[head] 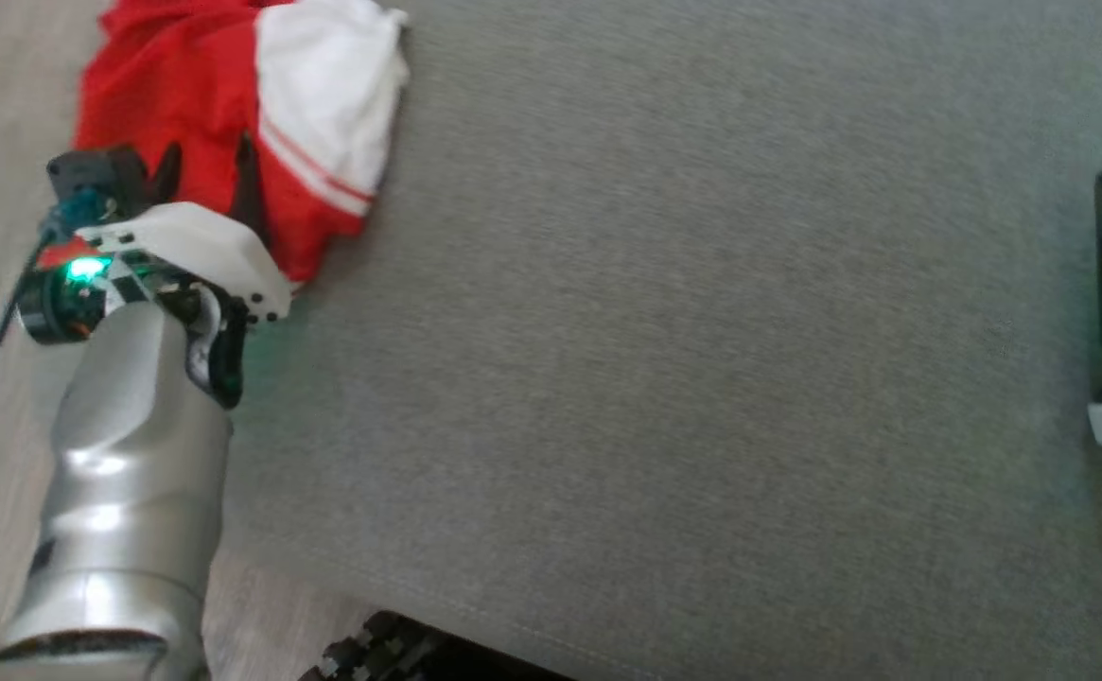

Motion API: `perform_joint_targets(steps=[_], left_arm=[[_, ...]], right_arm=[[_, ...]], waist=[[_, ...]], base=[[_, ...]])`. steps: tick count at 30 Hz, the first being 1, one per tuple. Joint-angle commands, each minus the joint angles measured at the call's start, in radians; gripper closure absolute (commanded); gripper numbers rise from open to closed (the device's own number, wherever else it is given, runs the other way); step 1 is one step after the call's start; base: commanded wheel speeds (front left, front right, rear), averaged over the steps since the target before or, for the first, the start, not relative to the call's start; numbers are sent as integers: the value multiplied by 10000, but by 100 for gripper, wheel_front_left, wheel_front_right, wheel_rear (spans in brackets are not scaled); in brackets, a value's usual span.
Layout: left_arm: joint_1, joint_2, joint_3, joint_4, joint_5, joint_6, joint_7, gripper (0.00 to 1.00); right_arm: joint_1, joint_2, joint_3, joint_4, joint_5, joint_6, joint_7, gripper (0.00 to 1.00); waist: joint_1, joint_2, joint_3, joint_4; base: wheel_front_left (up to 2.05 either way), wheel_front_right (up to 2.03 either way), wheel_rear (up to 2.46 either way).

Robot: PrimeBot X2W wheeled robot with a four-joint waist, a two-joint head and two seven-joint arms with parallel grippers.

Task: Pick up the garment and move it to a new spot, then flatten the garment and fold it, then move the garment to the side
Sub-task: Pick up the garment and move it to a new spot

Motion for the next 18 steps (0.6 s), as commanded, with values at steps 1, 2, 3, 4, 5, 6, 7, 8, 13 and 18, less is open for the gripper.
perform_joint_targets(steps=[1,2,3,4,5,6,7,8,13,18], left_arm=[[-94,685,431,381,-184,-89,287,0],[-213,734,447,751,-260,-139,458,0],[-303,772,429,1041,-296,-184,543,0],[-372,822,405,1259,-314,-224,520,28],[-428,886,394,1420,-326,-253,388,91],[-462,948,346,1546,-297,-278,205,100],[-482,1004,324,1627,-274,-285,-61,100],[-508,1063,345,1689,-285,-279,-353,100],[-701,1344,464,1564,-464,-377,-1845,100],[-911,1680,80,802,-267,-476,-2485,100]], right_arm=[[-43,-178,289,-265,-26,-7,-68,0],[-113,-140,317,-256,-45,-7,-68,0],[-167,-86,312,-240,-56,-7,-68,0],[-195,-26,294,-225,-63,-7,-68,0],[-206,31,289,-208,-70,-7,-68,0],[-201,94,287,-186,-80,-7,-68,0],[-187,164,281,-160,-98,-7,-68,0],[-173,241,274,-126,-114,-7,-68,0],[-210,889,329,79,-105,-7,-68,0],[-165,1689,678,310,-91,-7,-68,0]], waist=[[-4,1,385,-491],[-4,1,416,-572],[-4,1,436,-639],[-4,1,452,-693],[-4,1,457,-744],[-4,1,441,-792],[-4,1,408,-834],[-4,1,353,-877],[-4,1,-338,-1245],[-4,1,-1456,-1903]], base=[[0,0,0],[0,0,0],[0,0,0],[0,0,0],[0,0,0],[0,0,0],[0,0,0],[0,0,0],[0,0,0],[0,0,0]])
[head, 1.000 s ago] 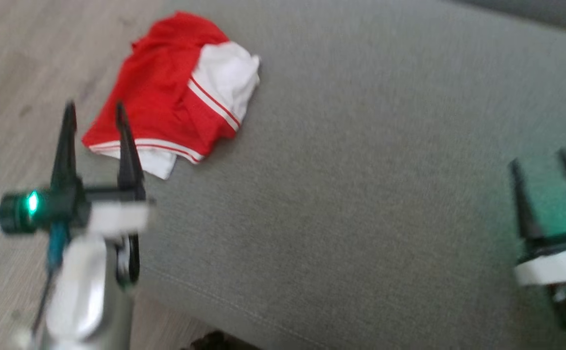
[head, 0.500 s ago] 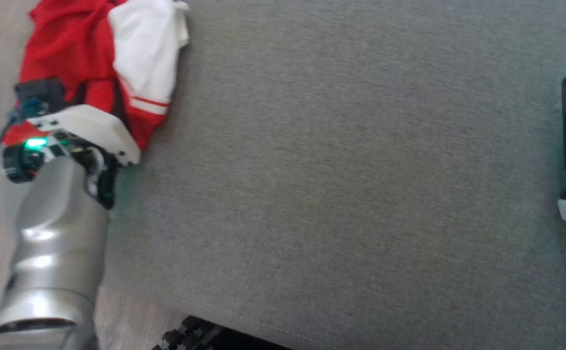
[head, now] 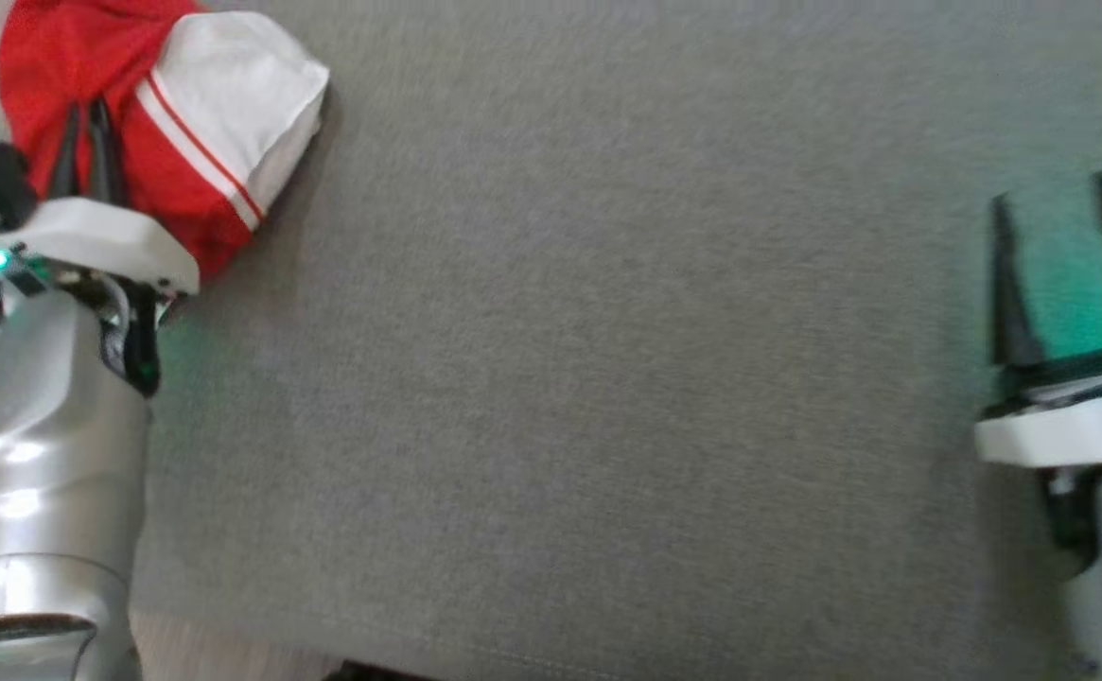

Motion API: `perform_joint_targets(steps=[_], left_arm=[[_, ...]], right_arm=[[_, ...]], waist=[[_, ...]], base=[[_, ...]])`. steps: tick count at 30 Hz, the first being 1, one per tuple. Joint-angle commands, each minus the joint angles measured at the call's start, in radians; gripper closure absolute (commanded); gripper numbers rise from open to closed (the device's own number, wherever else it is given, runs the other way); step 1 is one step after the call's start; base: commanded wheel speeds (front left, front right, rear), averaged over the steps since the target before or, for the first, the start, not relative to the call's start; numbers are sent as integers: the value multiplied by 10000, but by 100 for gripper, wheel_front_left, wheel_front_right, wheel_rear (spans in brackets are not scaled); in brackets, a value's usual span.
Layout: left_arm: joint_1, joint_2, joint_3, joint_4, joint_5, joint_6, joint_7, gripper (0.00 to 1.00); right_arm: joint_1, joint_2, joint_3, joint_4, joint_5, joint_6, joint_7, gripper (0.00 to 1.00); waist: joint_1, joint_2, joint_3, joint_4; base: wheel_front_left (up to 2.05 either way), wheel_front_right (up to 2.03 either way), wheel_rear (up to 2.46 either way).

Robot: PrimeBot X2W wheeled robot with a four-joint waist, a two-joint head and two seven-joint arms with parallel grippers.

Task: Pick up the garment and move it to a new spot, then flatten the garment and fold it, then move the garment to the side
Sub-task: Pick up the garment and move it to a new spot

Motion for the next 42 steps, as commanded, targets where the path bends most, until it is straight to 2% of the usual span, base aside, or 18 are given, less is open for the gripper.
perform_joint_targets(steps=[1,6,7,16,22,26,30,33,39,40,41,42], left_arm=[[-287,669,-18,-684,160,-61,-174,100],[-373,816,-727,-2495,408,-106,-19,100],[-373,816,-727,-2495,408,-106,-19,100],[357,691,-1906,-6573,304,-124,1986,100],[1059,396,-2631,-8042,158,-125,2948,100],[1516,116,-3000,-8080,-19,-126,3116,100],[1873,-151,-3363,-7404,-191,-127,2904,100],[2154,-269,-3678,-6543,-94,-127,2498,100],[2460,-585,-4102,-4129,-205,-129,837,100],[2447,-630,-4171,-3805,-200,-129,591,72],[2413,-679,-4214,-3526,-158,-111,314,21],[2388,-760,-4214,-3297,-140,-20,73,0]], right_arm=[[174,174,390,-202,-83,-7,-15,0],[254,1005,564,12,263,-7,-15,0],[254,1005,564,12,263,-7,-15,0],[279,1682,802,-80,694,-7,-15,0],[368,1787,970,-396,837,-7,-15,0],[397,1798,1012,-559,1100,-7,-15,0],[365,1801,1056,-632,1347,-7,-15,0],[326,1801,1196,-668,1441,-7,-15,0],[220,1802,1282,-644,1434,-7,-15,0],[224,1802,1284,-634,1411,-7,-15,0],[239,1802,1276,-614,1390,-7,-15,0],[269,1802,1238,-588,1363,-7,-15,0]], waist=[[0,0,-920,-723],[0,0,-1889,-1739],[0,0,-1889,-1739],[0,0,-2598,-3956],[0,0,-2522,-5262],[0,0,-2287,-5882],[0,0,-1900,-6223],[0,0,-1646,-6339],[0,0,-1434,-6244],[0,0,-1465,-6189],[0,0,-1518,-6125],[0,0,-1598,-6046]], base=[[0,0,0],[0,0,0],[0,0,0],[0,0,0],[0,0,0],[0,0,0],[0,0,0],[0,0,0],[0,0,0],[0,0,0],[0,0,0],[0,0,0]])
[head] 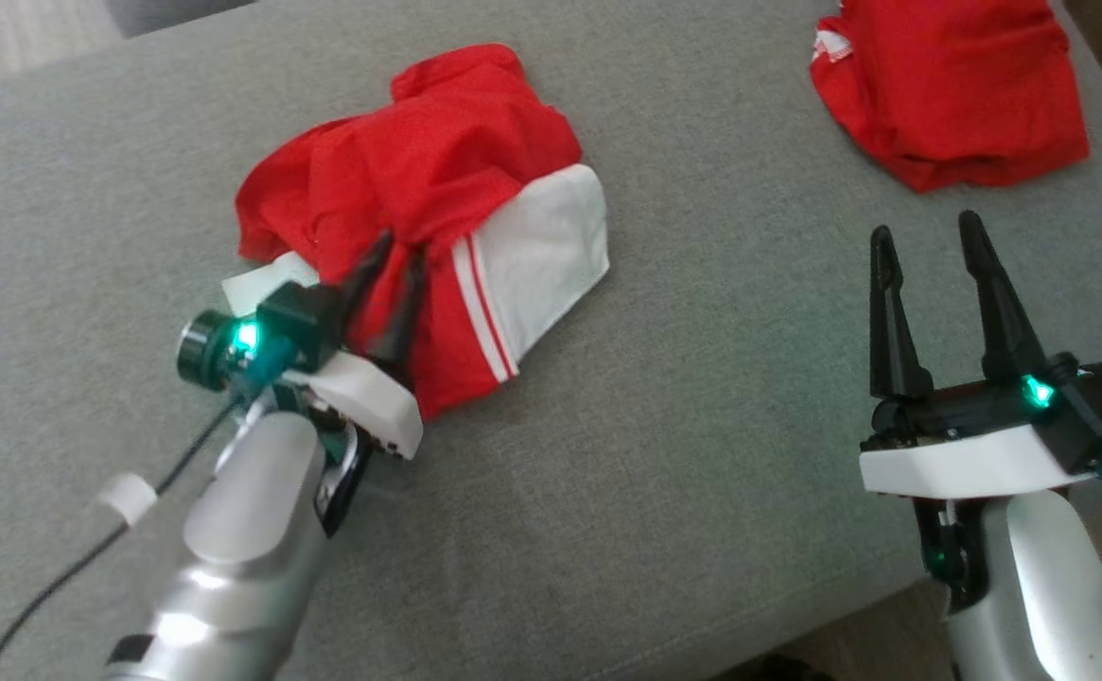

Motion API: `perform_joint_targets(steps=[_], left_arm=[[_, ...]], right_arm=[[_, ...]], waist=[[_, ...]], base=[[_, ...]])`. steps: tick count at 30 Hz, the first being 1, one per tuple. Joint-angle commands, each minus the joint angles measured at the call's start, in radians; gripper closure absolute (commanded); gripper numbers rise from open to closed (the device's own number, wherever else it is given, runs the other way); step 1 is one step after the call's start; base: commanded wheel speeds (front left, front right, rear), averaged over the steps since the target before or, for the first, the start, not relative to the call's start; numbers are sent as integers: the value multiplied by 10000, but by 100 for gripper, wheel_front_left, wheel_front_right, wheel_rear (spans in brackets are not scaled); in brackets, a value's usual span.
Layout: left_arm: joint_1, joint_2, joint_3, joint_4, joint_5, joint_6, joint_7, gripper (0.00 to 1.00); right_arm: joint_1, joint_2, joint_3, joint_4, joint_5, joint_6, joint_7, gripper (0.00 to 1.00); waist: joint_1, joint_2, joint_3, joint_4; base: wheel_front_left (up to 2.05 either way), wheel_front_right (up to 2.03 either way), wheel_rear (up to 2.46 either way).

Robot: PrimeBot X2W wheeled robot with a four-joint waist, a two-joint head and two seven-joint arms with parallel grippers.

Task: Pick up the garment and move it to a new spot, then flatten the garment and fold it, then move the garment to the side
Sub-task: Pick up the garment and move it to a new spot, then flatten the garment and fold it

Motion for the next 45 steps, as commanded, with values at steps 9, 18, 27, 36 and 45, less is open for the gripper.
perform_joint_targets(steps=[9,18,27,36,45], left_arm=[[-163,-465,283,-53,243,1090,-852,0],[1845,-619,954,-2772,388,2324,-860,0],[4093,-642,1754,-5025,543,2741,-861,0],[6355,-644,2884,-6957,1074,2974,-861,0],[7457,-644,3031,-7241,1774,2911,-862,0]], right_arm=[[219,-17,-143,-156,-212,-7,-24,0],[839,-17,-246,4,-261,-7,-24,0],[1539,-17,-236,418,-430,-7,-24,0],[2204,-16,-430,794,-427,-7,-24,0],[2822,-16,-297,803,-426,-7,-24,0]], waist=[[-1,0,-1023,1067],[-1,0,-2121,2420],[-1,0,-2890,3654],[-1,0,-3264,4258],[-1,0,-3416,4348]], base=[[0,0,0],[0,0,0],[0,0,0],[0,0,0],[0,0,0]])
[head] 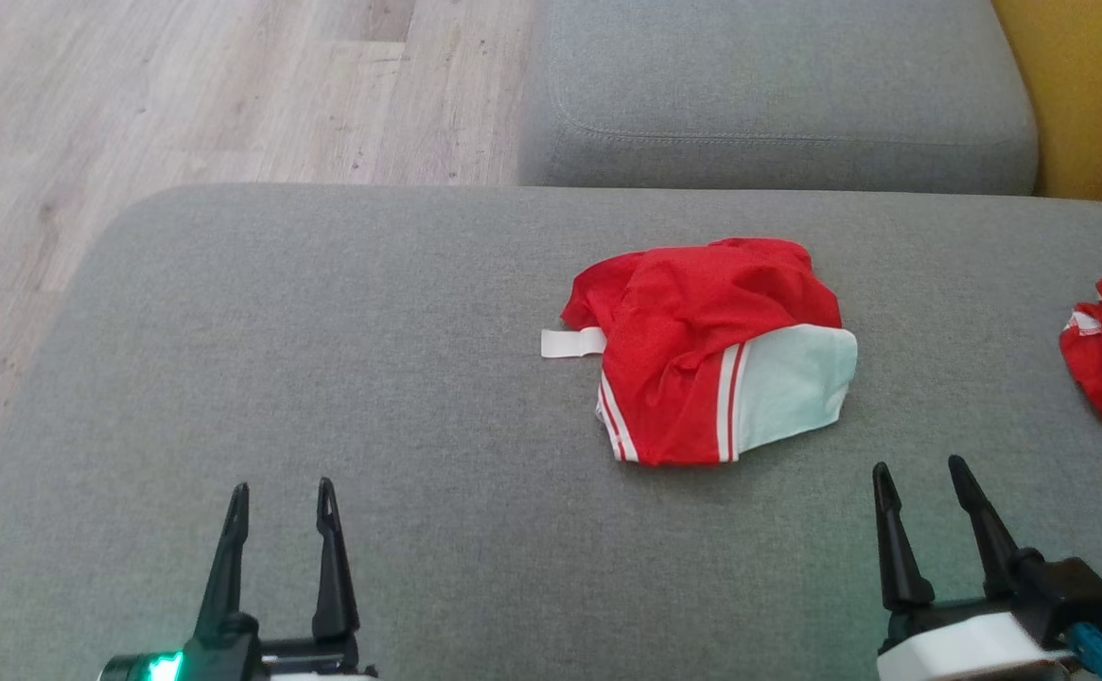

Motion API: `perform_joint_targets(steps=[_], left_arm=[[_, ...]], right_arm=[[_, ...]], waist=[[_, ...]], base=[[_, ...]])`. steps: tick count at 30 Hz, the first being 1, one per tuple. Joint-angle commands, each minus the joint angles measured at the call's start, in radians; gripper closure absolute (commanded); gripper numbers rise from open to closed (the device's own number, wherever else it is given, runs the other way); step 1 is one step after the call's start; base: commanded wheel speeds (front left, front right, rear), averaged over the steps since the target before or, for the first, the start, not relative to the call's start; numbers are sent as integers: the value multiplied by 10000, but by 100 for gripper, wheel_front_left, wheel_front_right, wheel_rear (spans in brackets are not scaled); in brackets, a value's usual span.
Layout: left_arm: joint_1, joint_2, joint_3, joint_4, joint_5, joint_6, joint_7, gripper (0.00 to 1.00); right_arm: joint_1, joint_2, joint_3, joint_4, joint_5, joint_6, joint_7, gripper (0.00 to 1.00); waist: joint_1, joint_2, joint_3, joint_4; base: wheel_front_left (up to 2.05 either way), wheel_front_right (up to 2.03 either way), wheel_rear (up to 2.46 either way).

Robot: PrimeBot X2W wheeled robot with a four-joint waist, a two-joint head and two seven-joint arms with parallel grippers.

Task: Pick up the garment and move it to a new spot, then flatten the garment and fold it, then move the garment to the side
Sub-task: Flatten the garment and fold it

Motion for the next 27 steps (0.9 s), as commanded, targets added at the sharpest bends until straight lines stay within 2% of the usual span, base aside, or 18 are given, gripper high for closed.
perform_joint_targets(steps=[1,27], left_arm=[[-296,-16,332,-391,92,6,-93,0],[-191,-16,214,-66,-4,282,-93,0]], right_arm=[[-224,-57,264,-272,-44,-7,-26,0],[-225,-57,301,-57,156,-7,-26,0]], waist=[[1,0,2,-22],[1,0,-107,-197]], base=[[0,0,0],[0,0,0]])
